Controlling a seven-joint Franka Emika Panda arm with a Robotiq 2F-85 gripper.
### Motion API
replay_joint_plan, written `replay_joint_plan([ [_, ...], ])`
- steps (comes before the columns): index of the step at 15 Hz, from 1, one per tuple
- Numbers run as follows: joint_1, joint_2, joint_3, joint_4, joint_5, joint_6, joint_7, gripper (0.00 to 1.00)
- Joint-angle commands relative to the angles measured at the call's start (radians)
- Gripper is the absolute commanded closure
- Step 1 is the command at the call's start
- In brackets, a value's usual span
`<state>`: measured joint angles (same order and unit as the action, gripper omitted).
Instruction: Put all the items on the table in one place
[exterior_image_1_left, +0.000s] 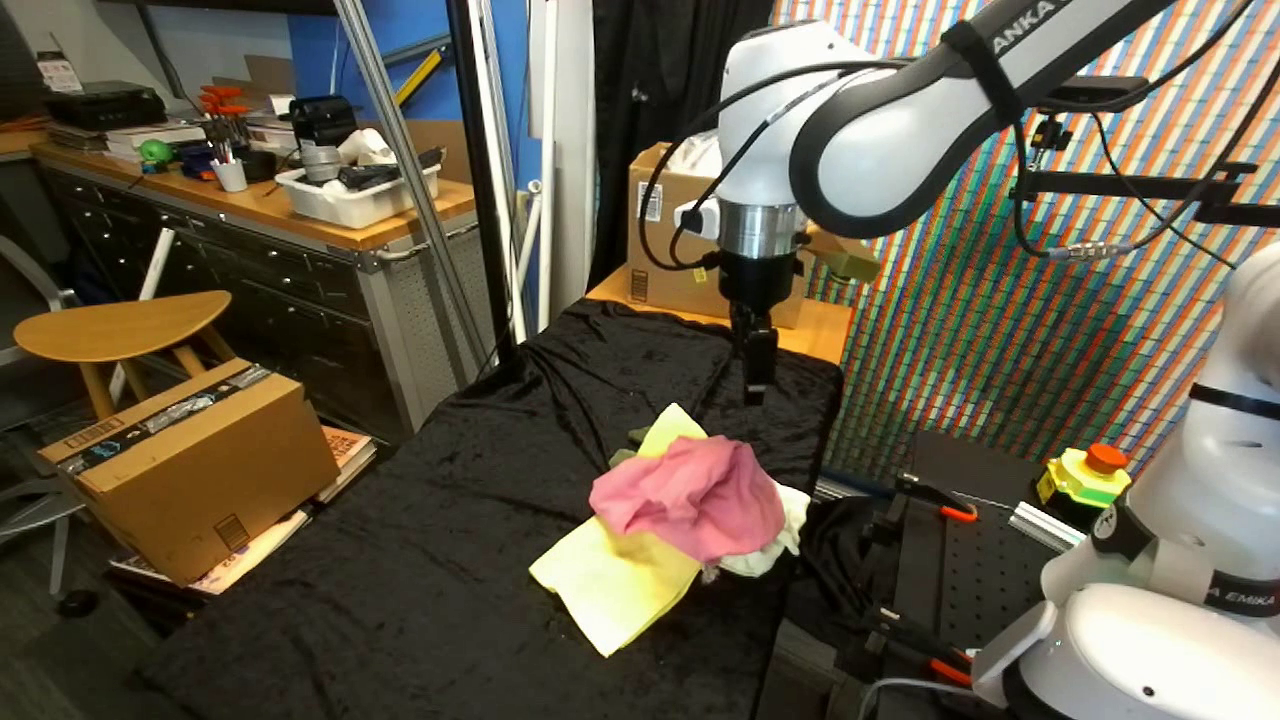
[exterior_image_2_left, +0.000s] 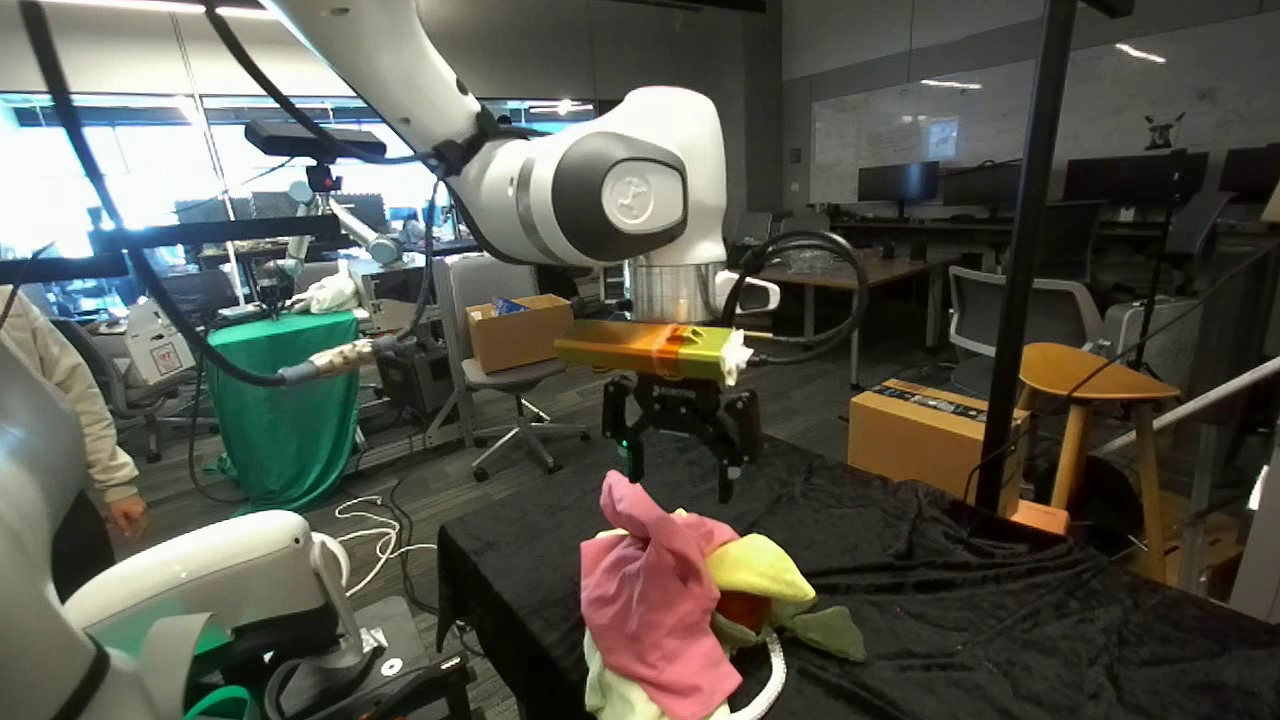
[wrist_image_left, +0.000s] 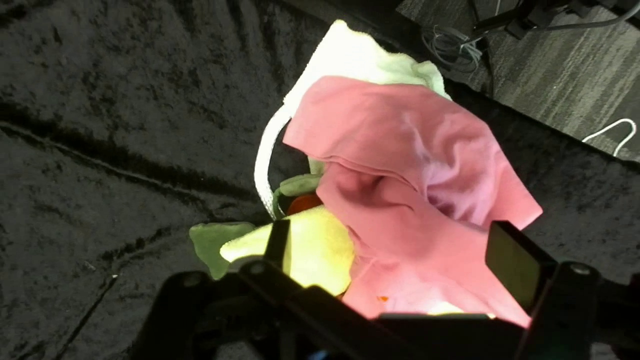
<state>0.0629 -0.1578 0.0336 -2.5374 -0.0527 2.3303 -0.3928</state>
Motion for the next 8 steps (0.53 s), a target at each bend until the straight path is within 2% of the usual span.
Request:
replay_joint_plan([
  [1,0.017,-0.193,-0.011,-0.035,0.082,-0.163,0.036,0.0],
  [4,0.033,-0.296,-0.01,-0.032,0.124,-0.277,0.076,0.0],
  [8,0.056,-0.453,-0.003,-0.07,0.125,-0.355,0.109,0.0],
])
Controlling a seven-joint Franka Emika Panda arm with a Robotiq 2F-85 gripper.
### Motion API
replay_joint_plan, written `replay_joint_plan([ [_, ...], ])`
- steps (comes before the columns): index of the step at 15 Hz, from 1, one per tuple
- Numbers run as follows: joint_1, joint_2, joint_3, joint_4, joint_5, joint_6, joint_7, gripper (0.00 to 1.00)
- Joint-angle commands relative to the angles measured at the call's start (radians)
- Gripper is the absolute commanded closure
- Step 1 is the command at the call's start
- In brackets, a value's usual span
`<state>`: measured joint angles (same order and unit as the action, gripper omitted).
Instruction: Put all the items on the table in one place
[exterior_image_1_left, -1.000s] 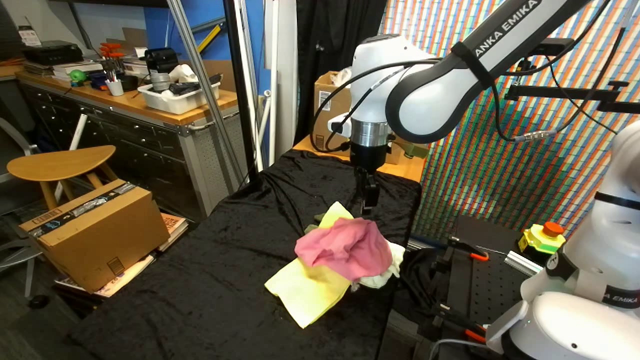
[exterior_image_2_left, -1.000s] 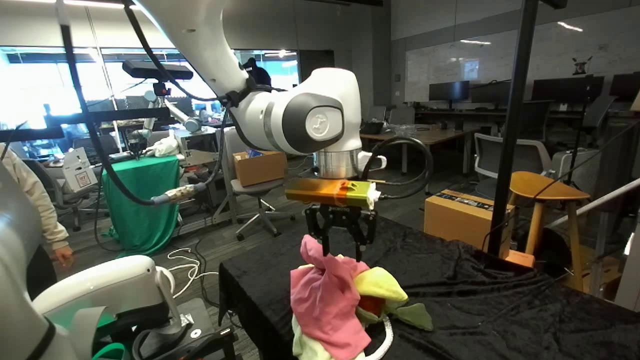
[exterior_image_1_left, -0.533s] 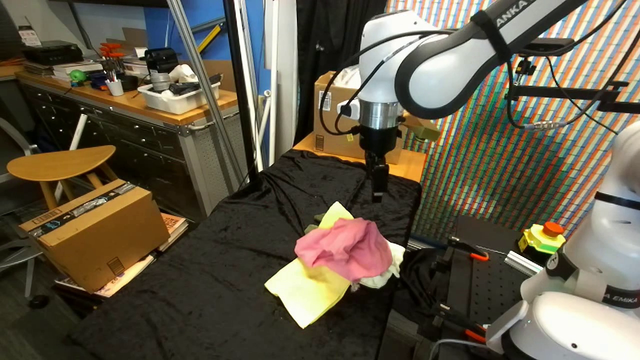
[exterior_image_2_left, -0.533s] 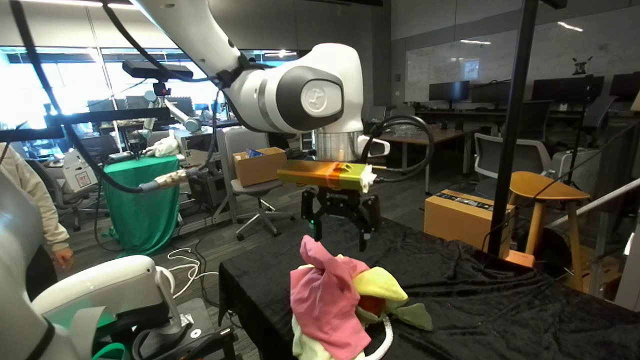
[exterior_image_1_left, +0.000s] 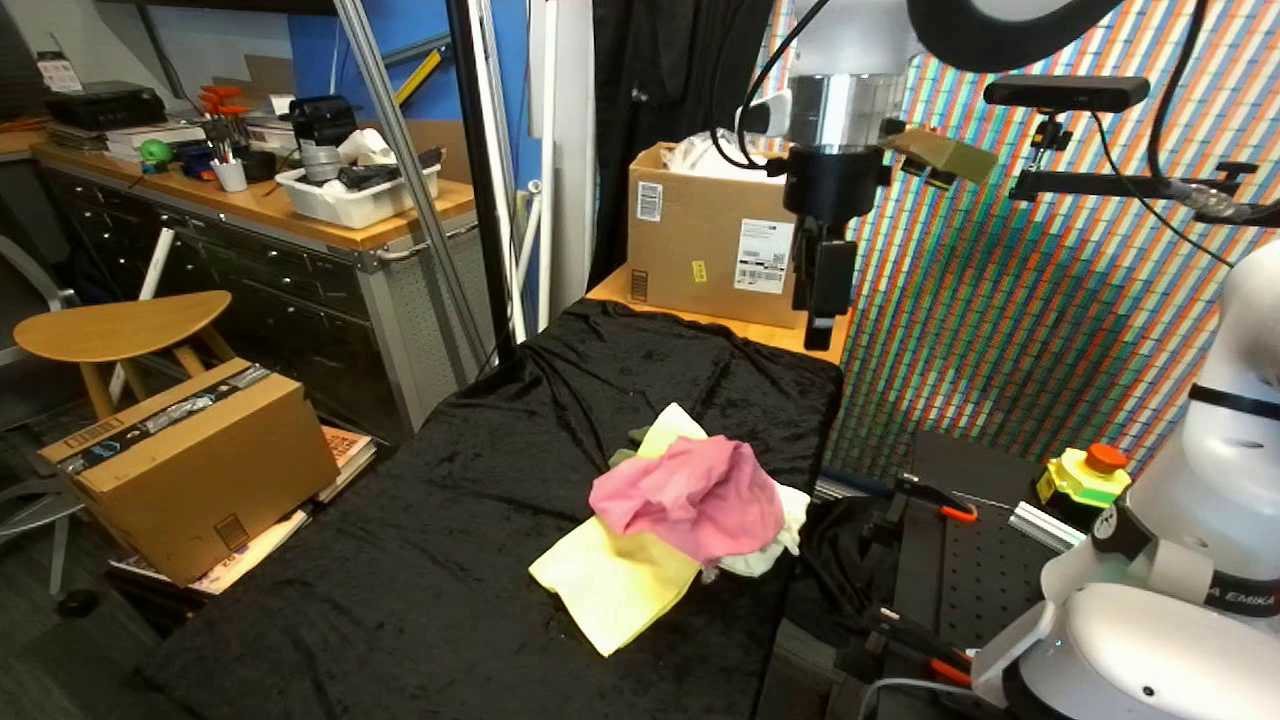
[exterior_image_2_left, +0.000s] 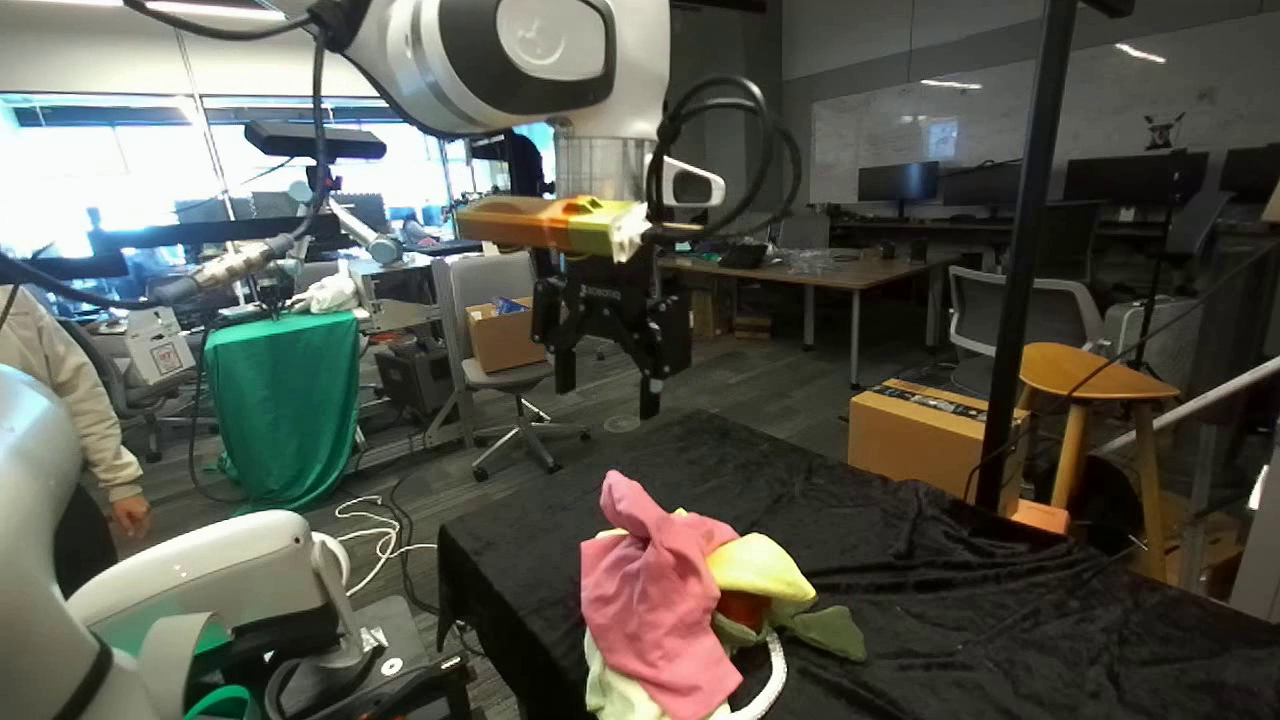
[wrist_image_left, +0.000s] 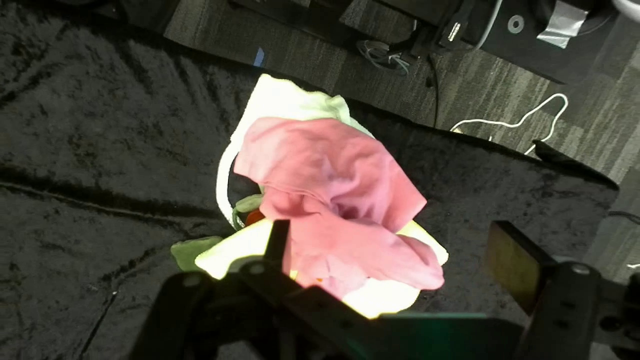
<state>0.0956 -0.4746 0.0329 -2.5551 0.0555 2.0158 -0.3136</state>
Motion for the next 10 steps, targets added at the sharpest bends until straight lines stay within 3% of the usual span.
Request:
replay_joint_plan([
  [1,0.028,-0.179,-0.003,-0.076,0.014,-0.04,0.036,0.0],
  [6,0.031,-0.349,-0.019,-0.17,0.002,-0.033,0.049,0.0],
  [9,0.017,-0.448,-0.037,-0.265,0.001,0.086,0.068,0.0],
  [10,0.009,-0.401,-0.046,-0.188,-0.001,0.088,0.08,0.0],
])
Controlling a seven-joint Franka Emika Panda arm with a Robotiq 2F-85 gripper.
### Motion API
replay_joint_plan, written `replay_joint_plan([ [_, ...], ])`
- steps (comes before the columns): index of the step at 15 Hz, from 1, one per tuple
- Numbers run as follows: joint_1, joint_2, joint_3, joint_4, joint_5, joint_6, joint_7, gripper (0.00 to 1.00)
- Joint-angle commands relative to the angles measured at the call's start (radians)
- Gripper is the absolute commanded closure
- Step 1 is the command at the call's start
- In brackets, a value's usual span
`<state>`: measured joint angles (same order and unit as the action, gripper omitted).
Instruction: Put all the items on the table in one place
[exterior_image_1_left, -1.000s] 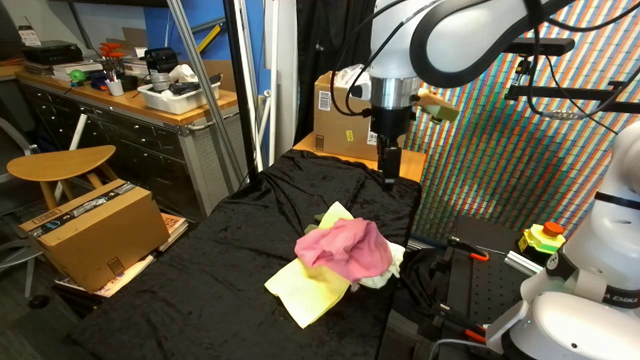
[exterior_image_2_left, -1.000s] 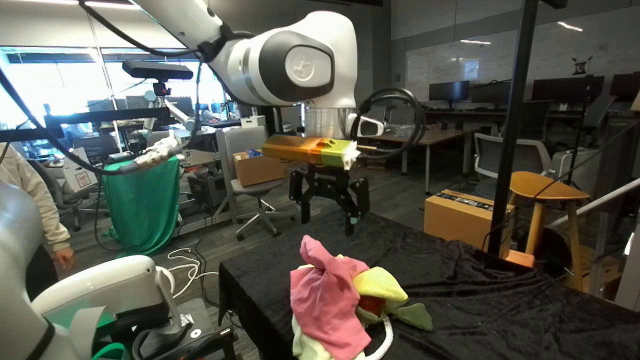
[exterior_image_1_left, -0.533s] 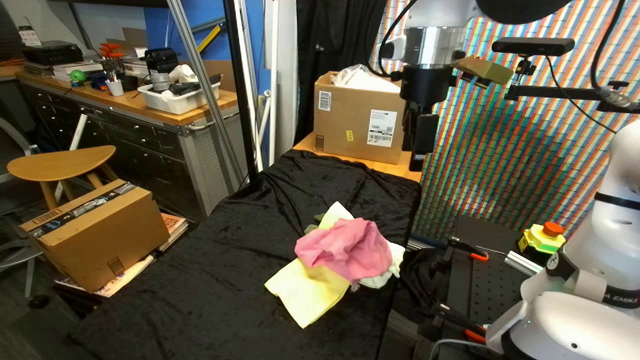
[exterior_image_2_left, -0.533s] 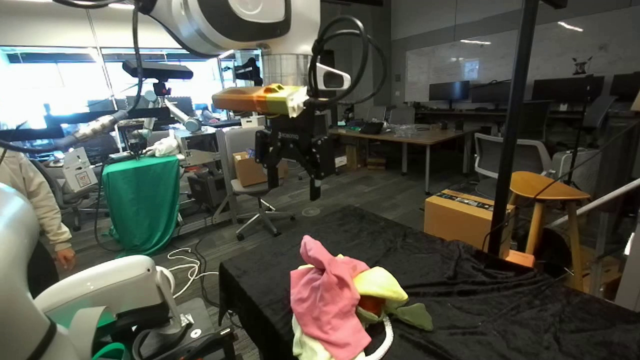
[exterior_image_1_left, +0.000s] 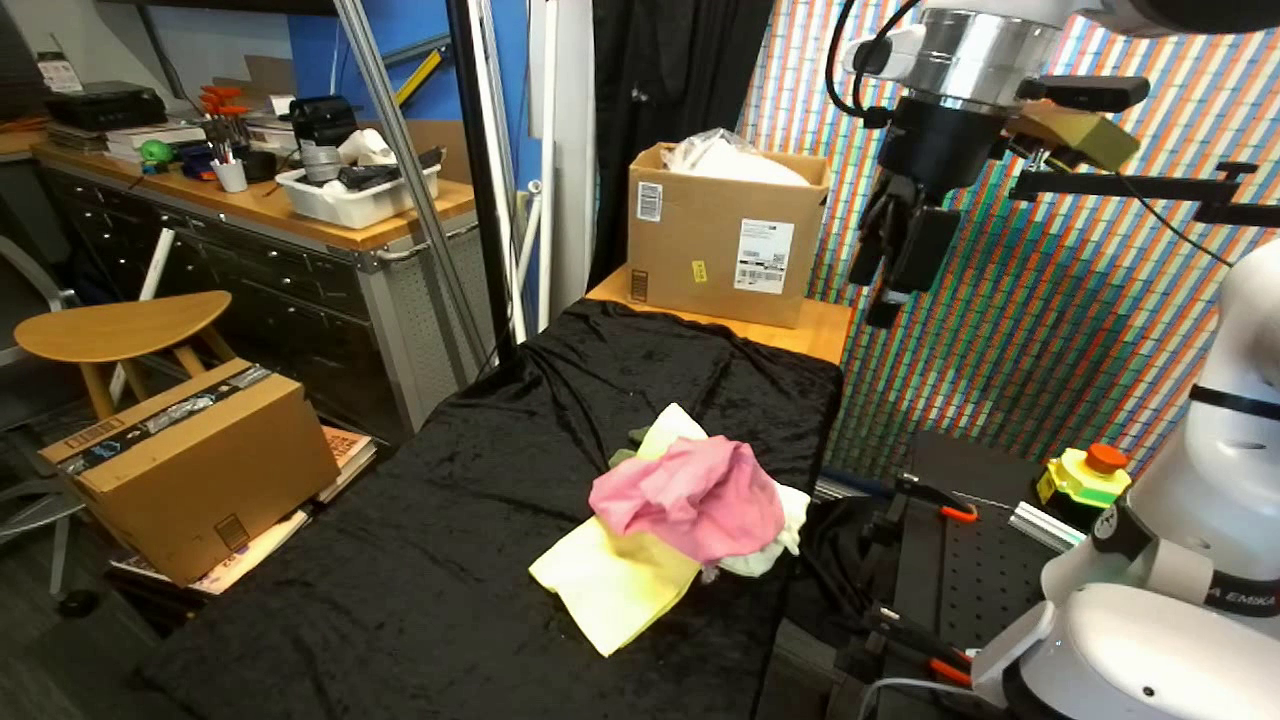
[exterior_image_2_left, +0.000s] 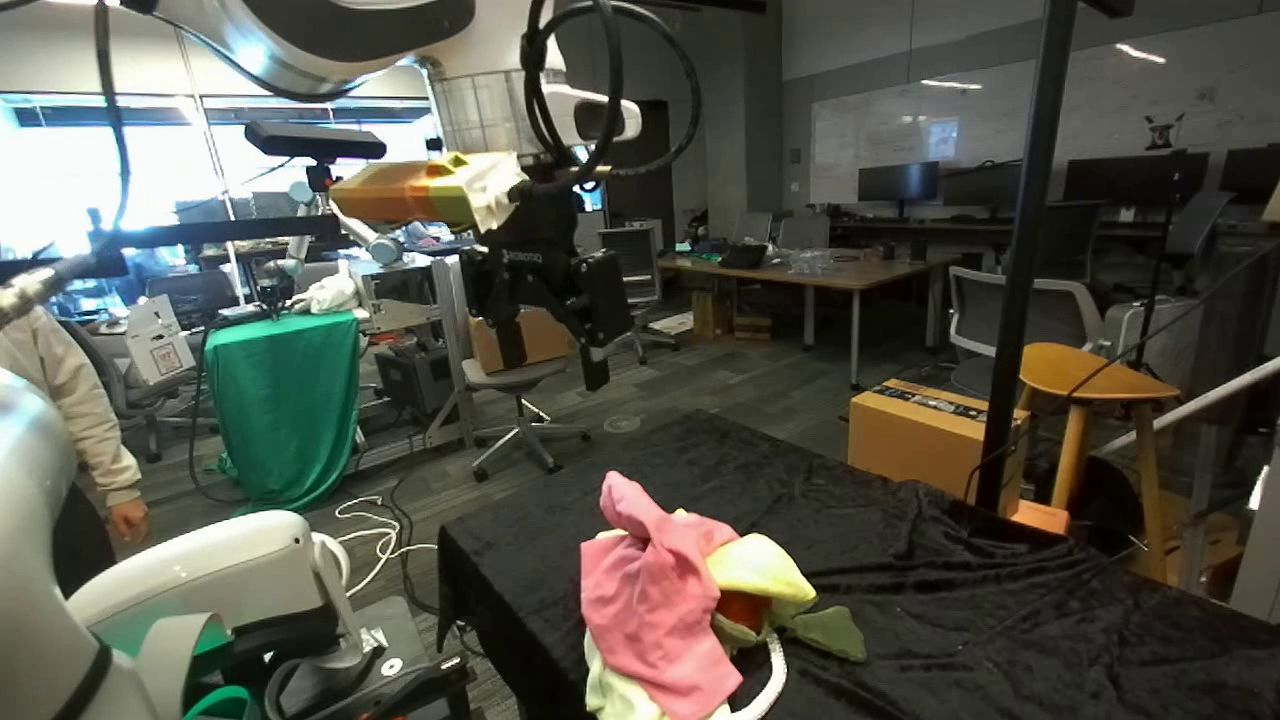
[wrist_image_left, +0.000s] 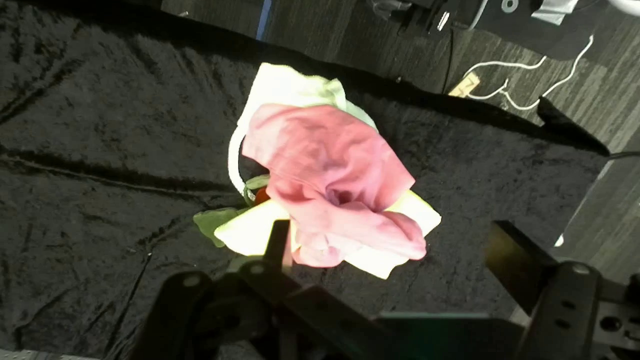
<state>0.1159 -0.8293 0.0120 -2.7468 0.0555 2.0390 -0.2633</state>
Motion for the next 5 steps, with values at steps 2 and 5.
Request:
replay_joint_plan([
  [2,0.008,-0.031,-0.022,-0.012,-0.01,0.025,0.017,0.0],
  [5,0.009,-0.023,-0.022,-0.013,-0.009,0.022,0.017,0.0],
])
